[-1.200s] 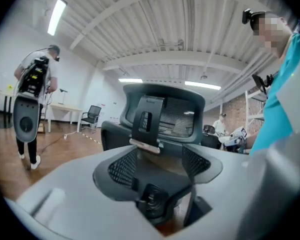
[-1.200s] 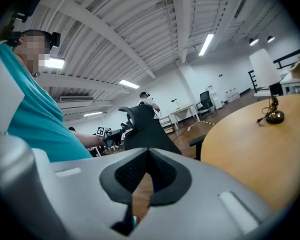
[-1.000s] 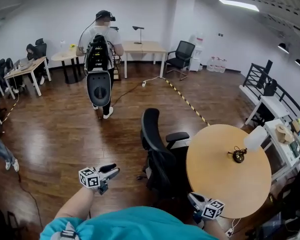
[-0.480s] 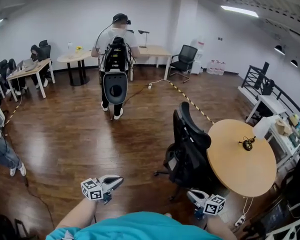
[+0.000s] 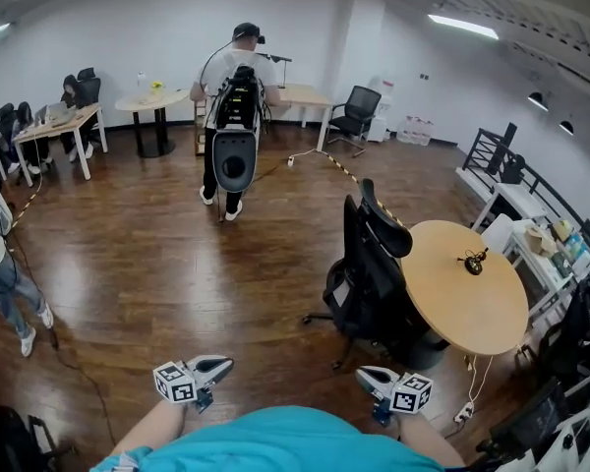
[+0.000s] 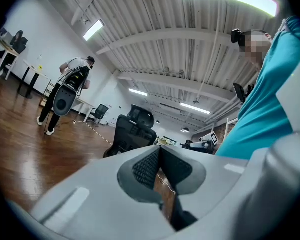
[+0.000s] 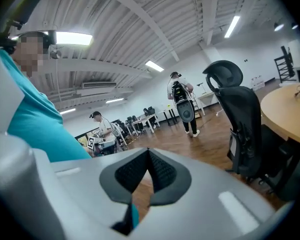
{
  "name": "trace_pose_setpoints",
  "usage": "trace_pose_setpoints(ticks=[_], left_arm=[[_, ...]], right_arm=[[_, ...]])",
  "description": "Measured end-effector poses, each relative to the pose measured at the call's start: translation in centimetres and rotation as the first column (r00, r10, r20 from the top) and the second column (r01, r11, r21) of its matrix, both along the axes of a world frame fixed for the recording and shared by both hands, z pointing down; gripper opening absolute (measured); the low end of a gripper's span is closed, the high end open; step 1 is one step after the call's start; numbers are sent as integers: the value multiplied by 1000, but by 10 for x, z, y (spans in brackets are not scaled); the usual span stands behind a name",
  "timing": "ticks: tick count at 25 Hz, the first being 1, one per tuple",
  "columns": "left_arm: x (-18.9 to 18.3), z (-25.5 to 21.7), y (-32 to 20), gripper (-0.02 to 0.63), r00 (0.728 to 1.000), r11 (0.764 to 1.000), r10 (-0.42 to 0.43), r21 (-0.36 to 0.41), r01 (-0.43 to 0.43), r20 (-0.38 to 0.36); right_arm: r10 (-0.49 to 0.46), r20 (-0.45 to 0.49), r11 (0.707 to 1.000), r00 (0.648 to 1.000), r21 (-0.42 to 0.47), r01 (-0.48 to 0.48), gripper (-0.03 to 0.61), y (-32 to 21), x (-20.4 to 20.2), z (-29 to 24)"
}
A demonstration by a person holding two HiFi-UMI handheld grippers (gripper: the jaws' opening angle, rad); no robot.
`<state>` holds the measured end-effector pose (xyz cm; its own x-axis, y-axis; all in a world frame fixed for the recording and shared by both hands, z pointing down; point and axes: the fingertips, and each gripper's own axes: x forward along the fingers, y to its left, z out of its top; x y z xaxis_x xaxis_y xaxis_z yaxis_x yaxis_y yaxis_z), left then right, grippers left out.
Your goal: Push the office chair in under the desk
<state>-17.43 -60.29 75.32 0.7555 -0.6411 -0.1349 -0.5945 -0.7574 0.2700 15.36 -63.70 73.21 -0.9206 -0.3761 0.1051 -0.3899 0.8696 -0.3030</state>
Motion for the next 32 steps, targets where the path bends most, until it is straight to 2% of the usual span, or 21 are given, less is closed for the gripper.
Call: trace_pose_setpoints(ticks=[5,8,11,15,18,23,26,28,30,32], left_arm=[[48,-1,85,104,1000,1000,-20,-15,20,-3],[91,9,144,106,999,998,-46,-45,45,-25],[141,7,185,106,998,996,-59,-67,57,-36],[171,-23,248,106,998,997,-62,-37,63,22],[153,-38,297,106,994,995,-103,-15,104,24],[87,-31,391,106,993,993,-113,38,113,13],[47,-22,459,106,996,996,-91,15,91,5],[18,-20,502,106,996,997,-78,10,77,33],[-9,-23,538,106,996,996,-85,0,85,39],[-26,-29,569,106,995,995,-98,3,98,14]], right_arm=[[-73,-14,995,997,66,73,0,84,22,-6],[-130,-10,990,991,61,131,0,150,48,5],[-160,-11,986,987,39,160,0,190,86,9],[-178,6,984,984,23,178,0,230,111,1],[-183,8,982,983,52,182,0,268,105,-14],[-169,-9,981,986,92,169,0,361,48,-8],[-133,22,988,991,80,130,0,422,9,-3],[-116,40,991,992,75,113,0,460,-18,-7],[-103,32,993,994,68,101,0,495,-36,-15],[-101,12,993,995,66,100,0,530,-45,-23]])
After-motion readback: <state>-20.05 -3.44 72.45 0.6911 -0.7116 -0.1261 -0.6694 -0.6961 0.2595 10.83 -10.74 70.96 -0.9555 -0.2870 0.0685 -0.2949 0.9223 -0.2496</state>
